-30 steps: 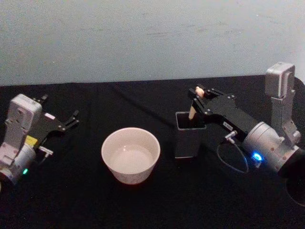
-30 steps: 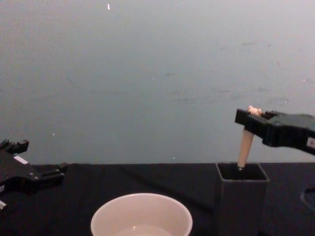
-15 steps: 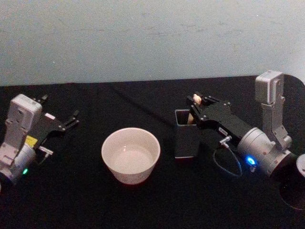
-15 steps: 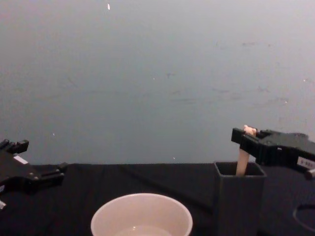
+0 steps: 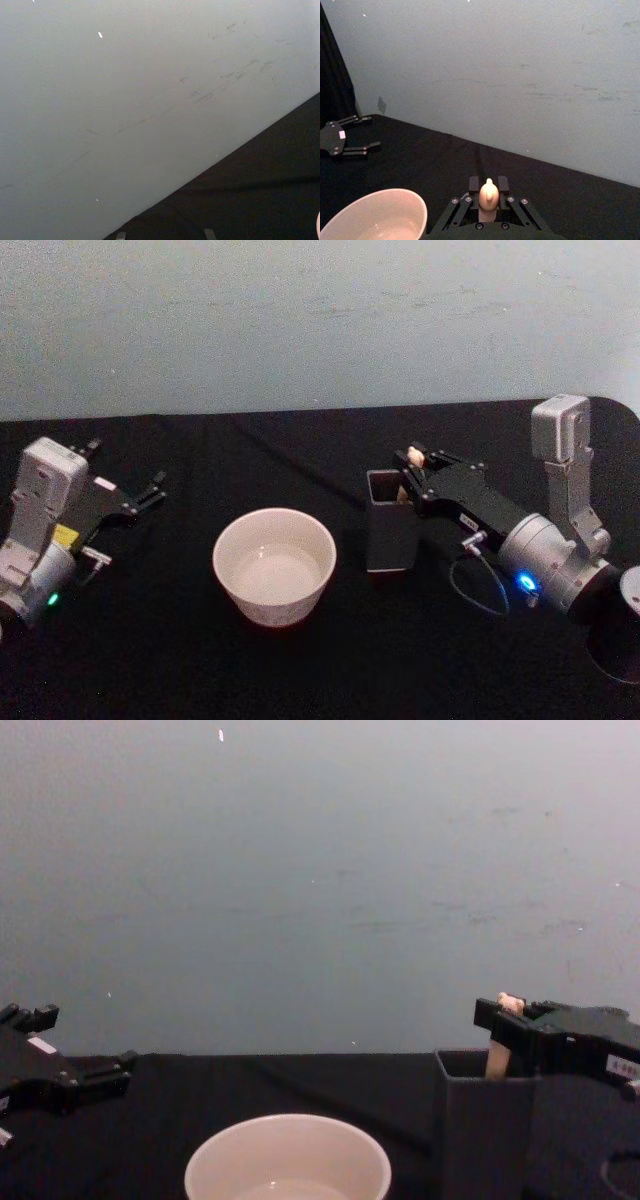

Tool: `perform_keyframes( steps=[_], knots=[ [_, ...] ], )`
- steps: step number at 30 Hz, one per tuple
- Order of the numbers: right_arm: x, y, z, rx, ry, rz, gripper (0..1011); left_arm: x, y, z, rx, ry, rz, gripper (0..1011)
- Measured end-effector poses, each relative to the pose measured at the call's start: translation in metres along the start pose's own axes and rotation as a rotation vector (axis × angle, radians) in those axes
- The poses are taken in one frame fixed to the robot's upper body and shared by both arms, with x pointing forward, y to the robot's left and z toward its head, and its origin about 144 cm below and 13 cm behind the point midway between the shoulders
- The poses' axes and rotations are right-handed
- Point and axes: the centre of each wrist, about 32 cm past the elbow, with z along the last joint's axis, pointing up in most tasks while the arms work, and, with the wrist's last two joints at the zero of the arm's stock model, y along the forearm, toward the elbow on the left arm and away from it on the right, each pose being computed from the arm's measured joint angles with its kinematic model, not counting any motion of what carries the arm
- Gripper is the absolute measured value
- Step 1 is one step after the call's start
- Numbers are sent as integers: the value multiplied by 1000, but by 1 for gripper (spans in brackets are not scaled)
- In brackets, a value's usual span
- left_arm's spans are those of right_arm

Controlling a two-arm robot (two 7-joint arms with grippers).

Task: Pick up the stirring spoon with one hand, stir inside the cup, then place it back in its original position.

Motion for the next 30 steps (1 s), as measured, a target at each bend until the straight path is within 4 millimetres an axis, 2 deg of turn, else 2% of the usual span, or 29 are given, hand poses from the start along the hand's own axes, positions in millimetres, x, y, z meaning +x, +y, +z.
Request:
perform_keyframes(
  steps=[19,22,23,25,26,27,30],
  knots=[
    [0,0,0,-6,-3,0,227,0,0,0,0,0,0,1001],
    [0,0,0,-5,-2,1,343,0,0,0,0,0,0,1001],
    [0,0,0,-5,-2,1,343,0,0,0,0,0,0,1001],
    [0,0,0,-5,-2,1,446,0,0,0,0,0,0,1001],
    [0,0,0,-5,-2,1,446,0,0,0,0,0,0,1001],
    [0,0,0,-5,-2,1,504,0,0,0,0,0,0,1001],
    [0,0,0,-4,-2,1,588,0,0,0,0,0,0,1001]
  ],
)
